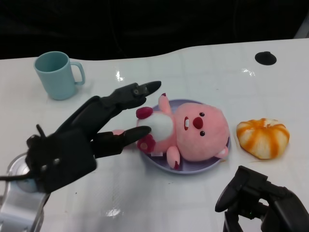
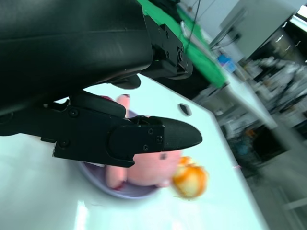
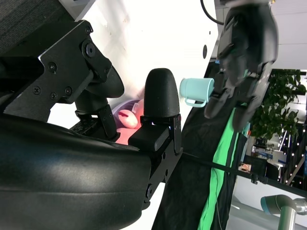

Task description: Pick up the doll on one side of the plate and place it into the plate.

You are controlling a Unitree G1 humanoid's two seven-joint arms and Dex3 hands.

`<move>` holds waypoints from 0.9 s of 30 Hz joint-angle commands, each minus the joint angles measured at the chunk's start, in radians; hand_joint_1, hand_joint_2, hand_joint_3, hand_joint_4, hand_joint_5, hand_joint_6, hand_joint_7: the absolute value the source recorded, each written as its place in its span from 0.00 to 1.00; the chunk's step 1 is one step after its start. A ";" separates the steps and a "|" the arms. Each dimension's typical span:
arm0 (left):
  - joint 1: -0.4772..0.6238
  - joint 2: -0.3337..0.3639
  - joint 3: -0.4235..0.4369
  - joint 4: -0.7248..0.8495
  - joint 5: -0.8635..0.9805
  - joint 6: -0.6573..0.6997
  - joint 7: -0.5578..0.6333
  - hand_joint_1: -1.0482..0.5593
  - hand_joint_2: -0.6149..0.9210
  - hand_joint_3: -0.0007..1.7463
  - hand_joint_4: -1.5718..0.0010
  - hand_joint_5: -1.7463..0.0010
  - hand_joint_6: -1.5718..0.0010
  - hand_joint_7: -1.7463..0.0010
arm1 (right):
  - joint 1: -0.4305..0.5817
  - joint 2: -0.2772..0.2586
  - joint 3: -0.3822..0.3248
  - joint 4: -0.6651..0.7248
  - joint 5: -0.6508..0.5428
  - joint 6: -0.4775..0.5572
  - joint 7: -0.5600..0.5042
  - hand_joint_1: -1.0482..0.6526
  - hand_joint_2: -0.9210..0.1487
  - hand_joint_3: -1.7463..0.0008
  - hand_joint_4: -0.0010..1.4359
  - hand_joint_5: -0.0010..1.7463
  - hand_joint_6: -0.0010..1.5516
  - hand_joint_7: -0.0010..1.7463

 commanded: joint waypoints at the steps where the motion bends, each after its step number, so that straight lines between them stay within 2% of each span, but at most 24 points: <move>1: 0.054 -0.003 0.041 -0.048 -0.063 0.025 0.003 0.39 1.00 0.12 0.94 0.48 0.73 0.94 | 0.001 -0.008 -0.007 -0.006 0.010 -0.001 0.003 0.66 0.47 0.21 0.49 1.00 0.40 0.88; 2: 0.080 -0.005 0.054 -0.068 -0.098 0.039 -0.005 0.40 1.00 0.12 0.88 0.45 0.68 0.91 | 0.000 -0.008 -0.008 -0.004 0.010 -0.004 0.003 0.67 0.47 0.21 0.49 1.00 0.40 0.88; 4: 0.123 -0.007 0.075 -0.100 -0.154 0.062 -0.013 0.43 1.00 0.12 0.83 0.43 0.63 0.89 | -0.001 -0.010 -0.010 0.000 0.010 -0.008 0.004 0.67 0.47 0.22 0.49 1.00 0.40 0.88; 5: 0.141 -0.012 0.082 -0.115 -0.177 0.078 -0.009 0.47 1.00 0.12 0.79 0.41 0.58 0.87 | -0.001 -0.010 -0.010 -0.002 0.011 -0.003 0.005 0.67 0.47 0.22 0.49 1.00 0.40 0.88; 6: 0.156 -0.018 0.088 -0.129 -0.202 0.095 -0.005 0.51 0.96 0.19 0.75 0.40 0.56 0.83 | -0.001 -0.010 -0.011 -0.004 0.012 0.002 0.006 0.66 0.47 0.22 0.49 1.00 0.40 0.87; 7: 0.176 -0.030 0.099 -0.144 -0.248 0.122 -0.004 0.54 0.87 0.34 0.73 0.39 0.55 0.79 | -0.001 -0.011 -0.010 -0.007 0.010 0.006 0.006 0.66 0.46 0.22 0.49 1.00 0.40 0.87; 8: 0.190 -0.039 0.106 -0.156 -0.280 0.142 -0.003 0.60 0.75 0.57 0.68 0.35 0.53 0.69 | -0.001 -0.011 -0.009 -0.009 0.009 0.009 0.006 0.66 0.46 0.22 0.49 1.00 0.40 0.87; 9: 0.199 -0.043 0.111 -0.164 -0.302 0.157 -0.002 0.63 0.70 0.67 0.66 0.34 0.53 0.64 | -0.001 -0.011 -0.009 -0.010 0.008 0.010 0.006 0.66 0.46 0.22 0.49 1.00 0.40 0.87; 10: 0.217 -0.044 0.116 -0.180 -0.319 0.174 0.000 0.64 0.68 0.72 0.65 0.34 0.53 0.61 | -0.001 -0.011 -0.009 -0.011 0.008 0.010 0.007 0.66 0.46 0.22 0.49 1.00 0.40 0.88; 11: 0.231 -0.044 0.119 -0.194 -0.332 0.191 0.004 0.64 0.68 0.75 0.59 0.30 0.51 0.53 | -0.001 -0.011 -0.008 -0.010 0.008 0.010 0.007 0.66 0.46 0.22 0.49 1.00 0.40 0.88; 14: 0.284 -0.051 0.136 -0.262 -0.415 0.311 0.034 0.63 0.71 0.74 0.52 0.21 0.50 0.36 | -0.003 -0.010 -0.007 -0.008 0.005 0.006 0.007 0.66 0.46 0.22 0.49 1.00 0.40 0.88; 19: 0.349 -0.043 0.149 -0.359 -0.467 0.489 0.106 0.61 0.72 0.75 0.49 0.06 0.53 0.18 | -0.005 -0.009 -0.003 -0.008 0.002 0.005 0.007 0.66 0.46 0.22 0.49 1.00 0.40 0.88; 24: 0.386 -0.051 0.177 -0.404 -0.540 0.625 0.147 0.62 0.75 0.76 0.49 0.00 0.58 0.08 | -0.003 -0.010 -0.005 -0.008 0.003 -0.001 0.007 0.66 0.46 0.22 0.49 1.00 0.40 0.88; 27: 0.402 -0.058 0.193 -0.429 -0.578 0.677 0.172 0.62 0.76 0.74 0.50 0.00 0.60 0.06 | 0.000 -0.010 -0.008 -0.012 0.008 0.000 0.008 0.66 0.46 0.22 0.50 1.00 0.40 0.87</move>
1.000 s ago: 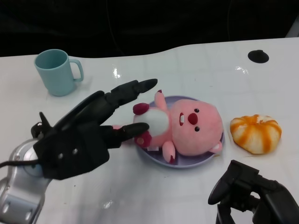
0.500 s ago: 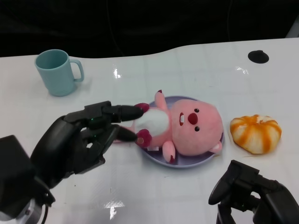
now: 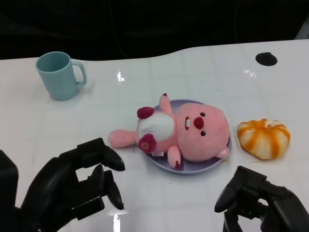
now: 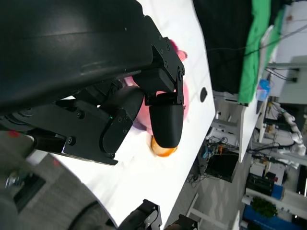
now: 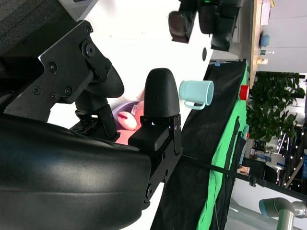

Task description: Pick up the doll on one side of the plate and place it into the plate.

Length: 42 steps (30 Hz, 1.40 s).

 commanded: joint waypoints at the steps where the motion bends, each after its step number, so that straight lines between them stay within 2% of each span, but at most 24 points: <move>1: 0.021 -0.002 0.027 -0.037 -0.041 0.062 0.042 0.62 0.76 0.74 0.50 0.00 0.60 0.06 | 0.005 -0.008 -0.009 -0.012 0.011 -0.004 0.002 0.66 0.46 0.22 0.50 1.00 0.40 0.87; 8: 0.034 -0.004 0.055 -0.025 -0.132 0.149 0.046 0.61 0.80 0.71 0.50 0.00 0.64 0.01 | 0.009 -0.014 -0.022 -0.009 0.014 -0.010 0.009 0.65 0.47 0.22 0.49 1.00 0.40 0.87; 11: 0.031 -0.014 0.065 0.021 -0.155 0.161 0.046 0.59 0.79 0.71 0.49 0.00 0.61 0.01 | 0.007 -0.013 -0.022 -0.001 0.011 -0.019 0.011 0.65 0.47 0.22 0.50 1.00 0.41 0.87; 22: 0.013 -0.008 0.054 0.117 -0.146 0.109 -0.006 0.58 0.76 0.72 0.47 0.00 0.59 0.00 | 0.011 -0.011 -0.021 0.023 0.015 -0.043 0.012 0.68 0.50 0.20 0.51 1.00 0.42 0.87; 28: 0.020 -0.001 0.043 0.118 -0.137 0.087 -0.019 0.57 0.74 0.75 0.47 0.00 0.59 0.01 | 0.019 -0.011 -0.017 0.035 0.012 -0.071 0.012 0.70 0.49 0.19 0.51 1.00 0.42 0.88; 42: 0.018 0.004 0.042 0.123 -0.129 0.075 -0.040 0.57 0.70 0.80 0.47 0.00 0.59 0.00 | 0.019 -0.009 -0.014 0.035 0.012 -0.066 0.006 0.70 0.47 0.19 0.51 1.00 0.41 0.88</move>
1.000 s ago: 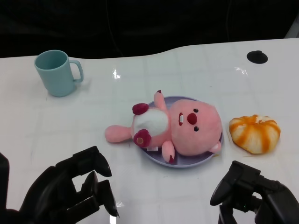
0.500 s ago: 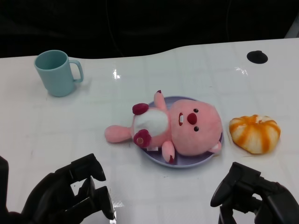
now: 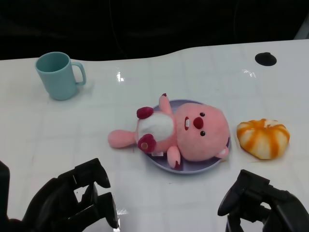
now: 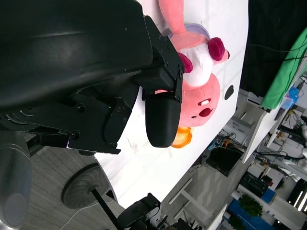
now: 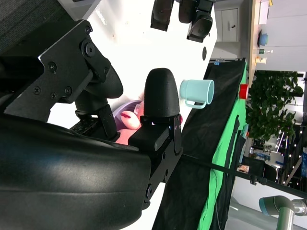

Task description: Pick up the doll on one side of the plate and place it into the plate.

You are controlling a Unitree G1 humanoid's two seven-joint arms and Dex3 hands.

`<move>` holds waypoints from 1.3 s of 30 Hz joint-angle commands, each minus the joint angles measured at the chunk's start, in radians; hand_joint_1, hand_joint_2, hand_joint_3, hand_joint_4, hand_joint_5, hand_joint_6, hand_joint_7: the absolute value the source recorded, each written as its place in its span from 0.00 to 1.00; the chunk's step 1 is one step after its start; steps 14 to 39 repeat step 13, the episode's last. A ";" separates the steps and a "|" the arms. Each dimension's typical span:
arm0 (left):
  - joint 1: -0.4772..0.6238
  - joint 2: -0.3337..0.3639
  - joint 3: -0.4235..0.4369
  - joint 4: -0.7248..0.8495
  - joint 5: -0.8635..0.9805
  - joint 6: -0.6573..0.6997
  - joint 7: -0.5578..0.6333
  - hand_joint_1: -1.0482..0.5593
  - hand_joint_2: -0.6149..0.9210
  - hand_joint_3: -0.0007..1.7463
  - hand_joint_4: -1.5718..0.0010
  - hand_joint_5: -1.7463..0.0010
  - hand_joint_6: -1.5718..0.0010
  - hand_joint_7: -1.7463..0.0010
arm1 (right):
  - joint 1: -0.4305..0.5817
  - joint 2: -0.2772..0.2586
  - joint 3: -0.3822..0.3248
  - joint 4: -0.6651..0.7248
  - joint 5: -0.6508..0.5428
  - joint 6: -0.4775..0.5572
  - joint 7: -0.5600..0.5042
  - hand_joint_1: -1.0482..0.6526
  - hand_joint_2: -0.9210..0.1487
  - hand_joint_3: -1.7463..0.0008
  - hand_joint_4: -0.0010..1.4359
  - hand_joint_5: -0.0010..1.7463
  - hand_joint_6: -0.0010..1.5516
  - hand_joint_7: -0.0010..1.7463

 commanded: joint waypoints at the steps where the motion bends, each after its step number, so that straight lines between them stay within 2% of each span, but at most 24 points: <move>1: 0.001 0.012 0.007 0.006 -0.001 -0.009 -0.014 0.57 0.70 0.80 0.47 0.00 0.59 0.00 | 0.003 -0.006 0.000 -0.003 -0.005 -0.009 -0.004 0.70 0.47 0.19 0.51 1.00 0.40 0.88; 39: 0.000 0.016 0.010 -0.003 -0.001 -0.003 -0.015 0.58 0.72 0.79 0.47 0.00 0.59 0.00 | 0.002 -0.007 -0.006 -0.014 -0.011 -0.006 -0.003 0.69 0.48 0.20 0.51 1.00 0.40 0.88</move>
